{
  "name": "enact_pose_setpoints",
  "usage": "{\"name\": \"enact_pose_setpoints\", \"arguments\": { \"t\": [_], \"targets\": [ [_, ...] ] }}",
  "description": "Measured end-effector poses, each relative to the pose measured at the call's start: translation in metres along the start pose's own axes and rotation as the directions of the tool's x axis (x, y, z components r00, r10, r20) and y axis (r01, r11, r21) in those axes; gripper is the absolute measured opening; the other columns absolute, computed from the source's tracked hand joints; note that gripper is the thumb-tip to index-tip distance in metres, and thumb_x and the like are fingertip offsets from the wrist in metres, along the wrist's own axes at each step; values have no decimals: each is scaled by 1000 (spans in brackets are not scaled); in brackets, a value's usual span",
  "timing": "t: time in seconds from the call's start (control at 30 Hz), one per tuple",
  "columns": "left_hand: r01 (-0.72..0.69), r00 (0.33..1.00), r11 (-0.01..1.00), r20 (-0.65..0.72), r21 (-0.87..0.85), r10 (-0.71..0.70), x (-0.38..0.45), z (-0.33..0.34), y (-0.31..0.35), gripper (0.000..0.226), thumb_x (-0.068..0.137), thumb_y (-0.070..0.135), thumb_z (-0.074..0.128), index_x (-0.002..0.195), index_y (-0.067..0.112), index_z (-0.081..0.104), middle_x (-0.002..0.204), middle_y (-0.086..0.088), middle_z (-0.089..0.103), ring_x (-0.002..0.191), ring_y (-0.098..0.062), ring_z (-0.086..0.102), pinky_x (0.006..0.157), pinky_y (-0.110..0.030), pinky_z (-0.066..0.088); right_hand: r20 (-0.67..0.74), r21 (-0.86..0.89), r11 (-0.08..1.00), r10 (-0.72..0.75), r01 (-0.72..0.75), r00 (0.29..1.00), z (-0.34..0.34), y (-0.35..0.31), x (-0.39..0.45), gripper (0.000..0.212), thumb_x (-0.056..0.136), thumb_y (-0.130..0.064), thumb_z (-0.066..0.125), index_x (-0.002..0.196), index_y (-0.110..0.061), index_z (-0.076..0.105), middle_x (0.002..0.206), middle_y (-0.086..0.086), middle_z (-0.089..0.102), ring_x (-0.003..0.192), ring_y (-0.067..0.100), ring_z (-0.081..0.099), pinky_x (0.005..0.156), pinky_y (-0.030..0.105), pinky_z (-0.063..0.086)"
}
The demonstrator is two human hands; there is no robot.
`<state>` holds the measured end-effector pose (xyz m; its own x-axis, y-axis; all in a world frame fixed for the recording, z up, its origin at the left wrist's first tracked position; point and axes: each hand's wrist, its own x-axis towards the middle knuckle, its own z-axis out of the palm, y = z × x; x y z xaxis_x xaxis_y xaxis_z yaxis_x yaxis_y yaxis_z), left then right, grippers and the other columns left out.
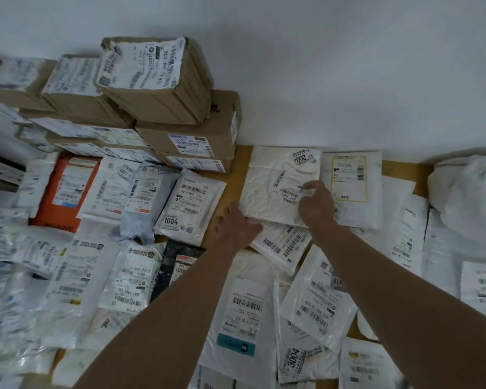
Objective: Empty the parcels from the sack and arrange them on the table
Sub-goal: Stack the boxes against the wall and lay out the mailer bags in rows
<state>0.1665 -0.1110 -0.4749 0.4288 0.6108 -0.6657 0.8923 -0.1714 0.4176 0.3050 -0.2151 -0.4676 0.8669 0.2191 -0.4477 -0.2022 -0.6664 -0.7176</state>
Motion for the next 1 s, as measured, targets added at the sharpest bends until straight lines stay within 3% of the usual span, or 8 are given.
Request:
{"name": "enact_pose_setpoints", "arguments": {
  "t": [0.1,0.17,0.33,0.47,0.57,0.67,0.77,1.0],
  "targets": [
    [-5,1000,999,17,52,4,-7,7,5,105,80,39,75,152,19,2,151,-11,31,139,-37,26,114,-49,26,25,-49,999,-10,11,1000,4,0,3,44,89,4,41,127,-13,57,133,9,54,118,25,53,85,27,48],
    [20,999,991,31,-129,-16,-2,10,8,102,84,31,74,152,20,-1,141,-6,40,132,-33,39,106,-40,38,73,-61,998,-13,17,997,5,0,6,46,91,5,40,132,-13,54,136,7,51,121,23,51,71,14,45],
    [-2,994,890,-102,-456,-50,1,0,-2,40,91,28,54,128,16,47,117,-5,62,98,-20,61,85,-38,53,163,-116,992,-35,55,986,7,6,9,47,93,1,42,136,-16,53,143,9,47,129,26,47,91,24,38],
    [-15,985,793,-145,-609,-93,-2,-13,-5,30,89,12,52,119,8,51,81,1,57,66,-10,52,52,-22,40,258,-183,976,-66,116,964,7,10,8,48,95,-12,51,141,-27,46,148,4,44,132,26,44,102,33,39],
    [16,987,703,-100,-711,-123,-4,-17,-6,59,85,12,58,140,6,36,82,-4,61,67,-14,53,60,-26,44,287,-198,961,-131,193,949,9,6,3,65,95,-24,59,151,-28,26,149,5,43,134,29,45,110,45,39],
    [-3,975,877,-195,-480,-103,-9,-18,-7,80,88,18,64,151,22,15,119,-14,57,93,-25,58,75,-34,44,166,-233,946,-189,224,968,13,7,-10,83,89,-39,67,151,-14,18,141,15,41,131,36,41,107,49,36],
    [-2,981,896,-175,-445,-85,-7,-12,-6,93,86,22,70,154,27,7,149,-15,39,128,-33,47,91,-38,42,203,-442,869,-145,223,968,14,19,-31,98,83,-59,65,150,-6,16,146,19,33,137,39,29,112,49,25],
    [-39,992,918,-122,-394,-10,7,-4,-2,54,88,17,60,137,32,44,134,-2,54,104,-20,58,93,-39,51,295,-654,689,-148,312,944,14,36,-41,135,63,-82,64,154,-14,-8,152,20,22,142,40,21,115,51,20]
  ]
}}
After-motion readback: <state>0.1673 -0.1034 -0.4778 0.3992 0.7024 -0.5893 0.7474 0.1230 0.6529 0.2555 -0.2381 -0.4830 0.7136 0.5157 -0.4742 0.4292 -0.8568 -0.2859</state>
